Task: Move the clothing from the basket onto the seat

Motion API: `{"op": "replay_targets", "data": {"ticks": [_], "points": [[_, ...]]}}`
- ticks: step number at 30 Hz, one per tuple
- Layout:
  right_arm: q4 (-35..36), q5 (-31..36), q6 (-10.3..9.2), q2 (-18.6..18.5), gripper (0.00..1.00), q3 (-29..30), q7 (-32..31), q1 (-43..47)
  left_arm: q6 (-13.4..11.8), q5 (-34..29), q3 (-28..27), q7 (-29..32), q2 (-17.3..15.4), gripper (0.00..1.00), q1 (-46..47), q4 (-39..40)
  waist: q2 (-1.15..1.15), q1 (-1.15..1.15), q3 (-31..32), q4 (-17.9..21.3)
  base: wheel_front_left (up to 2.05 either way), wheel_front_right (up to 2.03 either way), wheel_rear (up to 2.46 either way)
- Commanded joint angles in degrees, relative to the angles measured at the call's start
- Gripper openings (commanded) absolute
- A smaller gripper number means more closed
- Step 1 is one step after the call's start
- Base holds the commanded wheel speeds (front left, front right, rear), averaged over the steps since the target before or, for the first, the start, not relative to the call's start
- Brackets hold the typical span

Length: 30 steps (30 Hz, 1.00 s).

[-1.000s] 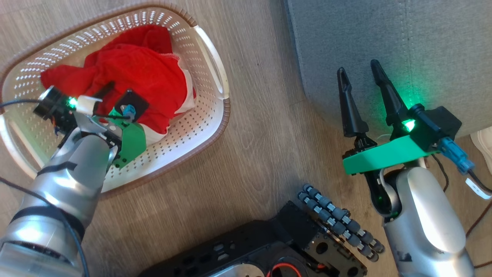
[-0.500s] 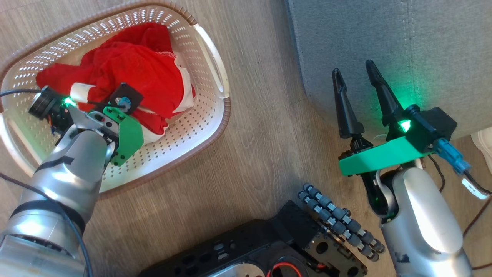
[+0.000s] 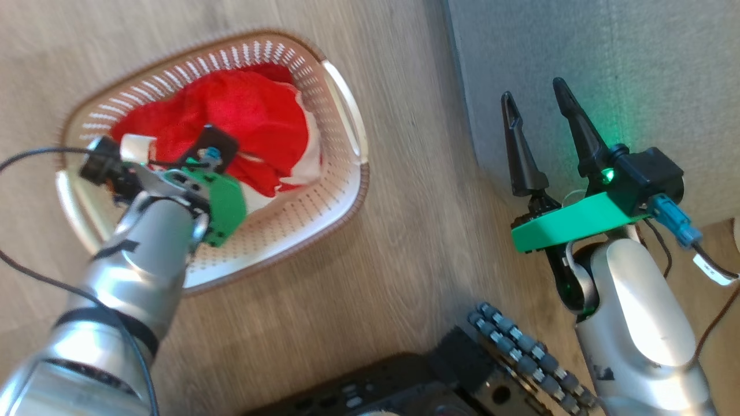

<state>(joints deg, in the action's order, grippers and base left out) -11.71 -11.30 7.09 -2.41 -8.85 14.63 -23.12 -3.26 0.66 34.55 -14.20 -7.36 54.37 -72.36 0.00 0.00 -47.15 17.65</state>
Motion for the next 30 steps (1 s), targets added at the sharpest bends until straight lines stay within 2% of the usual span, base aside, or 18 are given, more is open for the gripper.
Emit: {"op": "replay_targets", "data": {"ticks": [1, 5, 8, 12, 17, 22, 30], "points": [[0.9, 0.7, 0.4, -0.5, 1.0, -0.4, 0.4, 1.8, -0.5, 0.6, -1.5, -0.7, -0.2, 0.0, -2.4, 2.5, 0.0, 0.0, 3.5, -2.2, 0.0, 0.0, 0.0], [-0.5, 2.0, 0.4, -0.5, 1.0, -0.2, 0.4, 2.4, -0.3, 2.1, -2.1, -0.8, 0.2, 0.0, -6.4, 9.4, 0.0, 0.0, 9.1, -4.2, 0.0, 0.0, 0.0], [-1.6, 2.9, 0.4, -0.5, 1.0, 0.0, 0.4, 3.1, -1.0, 3.3, -3.1, -0.8, 0.4, 0.0, -9.8, 14.8, 0.0, 0.0, 13.4, -5.8, 0.0, 0.0, 0.0], [-3.4, 4.0, 0.4, -0.5, 1.0, -0.7, 0.4, 4.1, -3.8, 4.6, -5.5, -0.8, 0.0, 0.0, -15.4, 23.7, 0.0, 0.0, 20.6, -8.2, 0.0, 0.0, 0.0], [-5.0, 4.5, 0.4, -0.5, 1.0, -0.8, 0.4, 6.6, -5.8, 5.5, -8.5, -0.8, -0.3, 0.0, -21.1, 32.3, 0.0, 0.0, 27.5, -10.5, 0.0, 0.0, 0.0], [-5.4, 4.3, 0.4, -0.5, 1.0, -3.2, 0.4, 8.6, -7.7, 6.1, -13.2, -0.8, -1.0, 0.0, -26.9, 41.6, 0.0, 0.0, 33.7, -11.1, 0.0, 0.0, 0.0], [-6.2, 4.3, 0.4, -0.5, 1.0, -4.0, 0.4, 12.8, -7.9, 6.4, -19.9, -0.8, 0.3, 0.0, -34.8, 54.2, 0.0, 0.0, 42.5, -13.0, 0.0, 0.0, 0.0]]}}
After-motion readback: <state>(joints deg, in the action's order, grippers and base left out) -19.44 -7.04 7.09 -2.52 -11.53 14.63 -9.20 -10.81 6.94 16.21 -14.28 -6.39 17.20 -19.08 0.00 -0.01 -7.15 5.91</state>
